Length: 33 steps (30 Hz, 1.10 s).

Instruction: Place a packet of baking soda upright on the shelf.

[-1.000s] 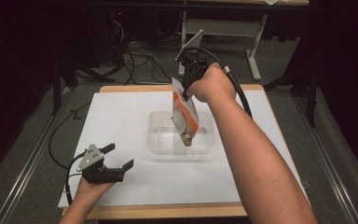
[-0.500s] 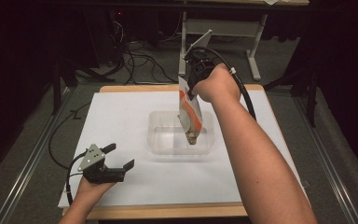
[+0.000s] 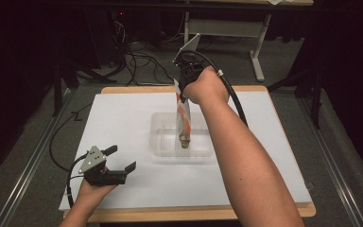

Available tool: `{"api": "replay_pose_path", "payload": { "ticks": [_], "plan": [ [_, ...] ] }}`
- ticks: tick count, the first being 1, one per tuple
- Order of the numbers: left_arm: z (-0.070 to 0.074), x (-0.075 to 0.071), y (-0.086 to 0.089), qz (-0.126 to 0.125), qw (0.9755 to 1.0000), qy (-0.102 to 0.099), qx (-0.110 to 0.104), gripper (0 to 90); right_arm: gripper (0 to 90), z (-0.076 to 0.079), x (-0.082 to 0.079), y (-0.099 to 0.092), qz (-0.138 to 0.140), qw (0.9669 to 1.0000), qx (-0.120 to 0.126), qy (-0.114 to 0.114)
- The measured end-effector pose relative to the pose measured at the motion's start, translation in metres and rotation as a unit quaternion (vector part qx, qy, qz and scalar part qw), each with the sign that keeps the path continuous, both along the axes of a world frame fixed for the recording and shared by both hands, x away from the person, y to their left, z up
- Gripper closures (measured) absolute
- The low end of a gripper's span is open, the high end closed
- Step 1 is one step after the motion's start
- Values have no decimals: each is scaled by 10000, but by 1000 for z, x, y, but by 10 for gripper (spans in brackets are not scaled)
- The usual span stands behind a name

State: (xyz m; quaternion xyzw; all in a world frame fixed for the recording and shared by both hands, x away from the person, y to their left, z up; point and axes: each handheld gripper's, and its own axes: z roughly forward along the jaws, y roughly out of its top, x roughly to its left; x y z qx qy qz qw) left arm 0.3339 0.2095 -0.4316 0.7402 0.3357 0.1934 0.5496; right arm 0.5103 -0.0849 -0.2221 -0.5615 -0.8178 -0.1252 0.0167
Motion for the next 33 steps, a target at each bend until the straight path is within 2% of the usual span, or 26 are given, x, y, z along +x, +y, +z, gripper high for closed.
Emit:
{"api": "replay_pose_path", "payload": {
  "ticks": [7,18,25,29,33],
  "plan": [
    [0,0,0,-11,10000,-1,-1,60,900,-6,2,3,86,9998,-172,-82],
    [0,0,-1,-21,10000,8,47,61,900,-15,2,3,144,9998,-106,-132],
    [-1,1,-2,-36,10000,20,42,61,900,-14,4,5,159,9993,-125,-312],
    [-1,1,-2,-51,10000,13,29,61,900,-10,-5,5,208,9982,-136,-551],
    [-1,2,-4,-85,9999,29,95,62,900,-18,-16,1,226,9973,21,-705]
  ]
}}
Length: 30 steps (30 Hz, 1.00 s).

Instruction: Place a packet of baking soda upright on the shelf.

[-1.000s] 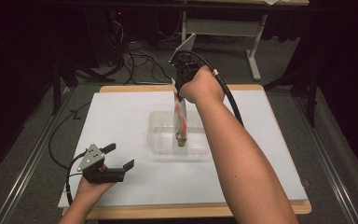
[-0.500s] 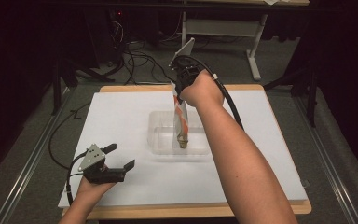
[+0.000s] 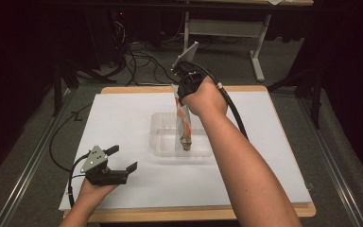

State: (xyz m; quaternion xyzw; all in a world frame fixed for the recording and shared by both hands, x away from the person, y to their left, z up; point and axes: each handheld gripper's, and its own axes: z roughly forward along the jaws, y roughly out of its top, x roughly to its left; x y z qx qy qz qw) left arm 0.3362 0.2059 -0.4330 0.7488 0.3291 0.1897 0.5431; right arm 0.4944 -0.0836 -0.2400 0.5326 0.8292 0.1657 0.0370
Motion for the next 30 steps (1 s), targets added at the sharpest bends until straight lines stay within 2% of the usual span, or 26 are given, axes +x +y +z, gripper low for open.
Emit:
{"api": "replay_pose_path", "payload": {
  "ticks": [2,9,12,17,19,22,30],
  "plan": [
    [0,-1,-2,-17,10000,-10,12,62,900,-2,-4,-3,-12,9999,102,-30],
    [0,-1,-3,-18,10000,-9,36,62,900,-4,-10,-8,9,10000,73,-11],
    [0,-1,-2,-20,10000,-13,44,62,900,-1,-9,-7,5,9999,85,-88],
    [0,-1,-2,3,10000,2,-24,62,900,11,-11,-2,4,9987,50,-504],
    [0,-1,-1,-1,10000,-12,-29,63,900,8,-12,1,33,9982,-33,-596],
    [1,-2,-1,-15,10000,-21,-10,63,900,-2,-13,0,93,9980,-67,-616],
    [0,0,-2,-33,10000,4,9,64,880,-12,-10,-8,34,9980,22,-637]
  ]
}}
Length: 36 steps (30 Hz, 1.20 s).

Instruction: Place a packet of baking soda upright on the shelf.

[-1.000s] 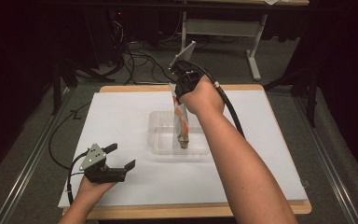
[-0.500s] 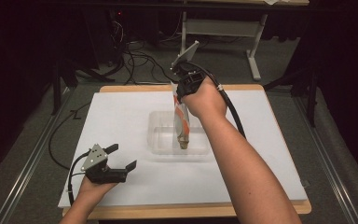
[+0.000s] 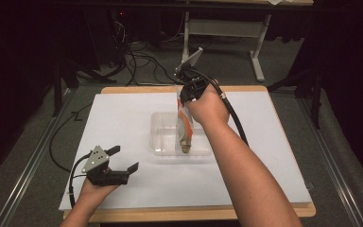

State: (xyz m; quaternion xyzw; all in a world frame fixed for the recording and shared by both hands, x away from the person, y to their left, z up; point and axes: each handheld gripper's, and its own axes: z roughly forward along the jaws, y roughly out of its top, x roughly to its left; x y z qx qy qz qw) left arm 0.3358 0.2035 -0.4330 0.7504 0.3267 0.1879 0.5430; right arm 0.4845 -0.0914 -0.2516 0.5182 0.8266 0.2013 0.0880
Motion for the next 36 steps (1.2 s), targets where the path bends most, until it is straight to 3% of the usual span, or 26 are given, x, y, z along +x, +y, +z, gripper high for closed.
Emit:
{"api": "replay_pose_path", "payload": {
  "ticks": [2,5,9,12,15,19,25,29,31,36],
  "plan": [
    [0,0,0,-6,10000,1,5,64,796,-5,3,-2,-29,9999,99,20],
    [0,-1,0,1,10000,-16,6,65,791,-8,5,-2,-41,9999,117,82],
    [0,0,0,-2,10000,9,-2,64,707,-10,3,-5,-60,9996,239,130],
    [-1,0,0,1,10000,16,13,65,659,-9,1,-6,-55,9996,170,202],
    [0,-1,-1,11,10000,22,16,65,649,-10,5,-8,-115,9994,212,257],
    [0,-2,-1,11,10000,4,25,66,645,-9,21,-10,-196,9991,302,245],
    [-1,0,1,29,10000,27,11,66,655,-12,48,-7,-254,9983,345,393],
    [-1,0,2,17,10000,20,0,68,767,-14,68,2,-210,9976,235,610],
    [-1,0,2,15,10000,19,-5,68,883,-16,70,6,-203,9975,129,664],
    [0,0,3,12,10000,8,-38,68,900,-11,66,8,-220,9978,-109,608]
  ]
}}
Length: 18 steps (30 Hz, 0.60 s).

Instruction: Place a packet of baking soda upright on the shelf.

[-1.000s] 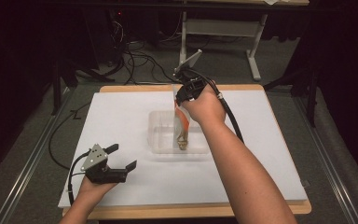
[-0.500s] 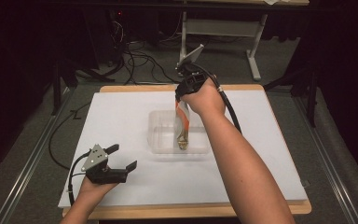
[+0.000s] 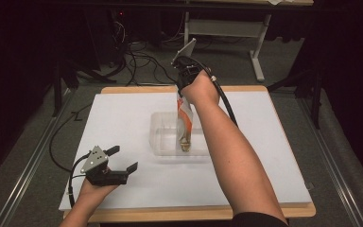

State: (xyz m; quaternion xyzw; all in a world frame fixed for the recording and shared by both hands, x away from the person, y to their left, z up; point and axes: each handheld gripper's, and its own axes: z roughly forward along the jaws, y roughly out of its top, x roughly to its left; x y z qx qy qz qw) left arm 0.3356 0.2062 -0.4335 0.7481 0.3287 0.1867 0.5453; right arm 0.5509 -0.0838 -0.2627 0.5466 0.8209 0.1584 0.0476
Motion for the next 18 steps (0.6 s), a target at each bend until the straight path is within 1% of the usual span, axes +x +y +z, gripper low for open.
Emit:
{"api": "replay_pose_path", "payload": {
  "ticks": [2,6,7,8,9,13,14,16,17,18],
  "plan": [
    [0,0,0,-4,10000,-4,3,69,900,4,-4,-1,-16,10000,-11,-10],
    [0,-1,-2,-12,10000,-9,15,69,900,13,-10,-5,-27,9999,12,-116],
    [0,-1,-2,-12,10000,-9,15,69,900,13,-10,-5,-27,9999,12,-116],
    [0,-1,-2,-20,10000,-1,36,69,900,18,-13,-5,-14,9998,15,-173],
    [0,-1,-2,-20,10000,7,39,69,900,20,-14,-5,1,9998,24,-195],
    [0,0,-3,-1,10000,6,26,69,900,24,-18,-3,22,9996,40,-271],
    [0,0,-2,-8,10000,6,31,69,900,27,-23,-1,65,9991,12,-419],
    [0,0,-2,-11,10000,7,34,70,900,26,-28,1,88,9983,9,-582],
    [0,0,-2,-9,10000,4,38,70,900,26,-28,1,88,9983,9,-582],
    [0,0,-1,-6,10000,7,23,70,900,23,-34,2,111,9970,1,-769]
  ]
}}
